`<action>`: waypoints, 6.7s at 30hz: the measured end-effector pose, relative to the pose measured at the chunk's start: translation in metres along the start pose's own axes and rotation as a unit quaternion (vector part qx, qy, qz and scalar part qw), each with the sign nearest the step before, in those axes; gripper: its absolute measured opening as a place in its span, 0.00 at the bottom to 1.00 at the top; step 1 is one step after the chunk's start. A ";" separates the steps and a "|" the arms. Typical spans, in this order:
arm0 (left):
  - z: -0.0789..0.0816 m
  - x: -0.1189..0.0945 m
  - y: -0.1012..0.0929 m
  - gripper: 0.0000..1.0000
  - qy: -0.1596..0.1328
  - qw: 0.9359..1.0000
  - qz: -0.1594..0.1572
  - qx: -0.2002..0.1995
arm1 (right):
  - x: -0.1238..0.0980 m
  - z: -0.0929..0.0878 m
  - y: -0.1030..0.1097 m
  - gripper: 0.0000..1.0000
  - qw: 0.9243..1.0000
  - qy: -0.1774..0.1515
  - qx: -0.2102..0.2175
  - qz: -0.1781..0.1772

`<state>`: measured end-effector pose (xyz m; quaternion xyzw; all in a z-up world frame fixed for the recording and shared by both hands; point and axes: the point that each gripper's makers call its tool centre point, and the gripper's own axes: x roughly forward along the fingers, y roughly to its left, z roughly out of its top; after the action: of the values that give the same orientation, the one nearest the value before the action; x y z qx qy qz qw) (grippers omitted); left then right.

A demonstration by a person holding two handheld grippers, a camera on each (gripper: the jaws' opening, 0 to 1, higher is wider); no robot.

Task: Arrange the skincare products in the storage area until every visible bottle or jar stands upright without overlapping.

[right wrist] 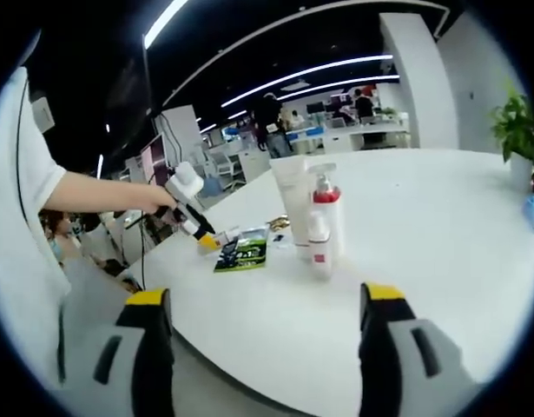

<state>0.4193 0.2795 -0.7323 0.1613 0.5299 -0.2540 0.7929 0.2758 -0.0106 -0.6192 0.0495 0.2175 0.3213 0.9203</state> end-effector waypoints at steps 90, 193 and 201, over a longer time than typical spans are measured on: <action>0.015 -0.097 -0.196 0.17 -0.251 0.946 -0.190 -0.074 | -0.002 0.002 0.030 0.74 0.997 -0.005 -0.004 0.075; 0.030 -0.056 -0.270 0.17 -0.226 0.921 -0.221 0.226 | 0.053 0.015 0.066 0.22 0.989 0.014 -0.126 0.079; 0.033 -0.033 -0.265 0.17 -0.225 0.920 -0.209 0.242 | 0.065 0.002 0.053 0.22 0.988 0.035 -0.131 0.076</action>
<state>0.2826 0.0527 -0.6854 0.1722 0.2814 -0.5642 0.7569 0.2915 0.0710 -0.6293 -0.0662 0.2017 0.4172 0.8837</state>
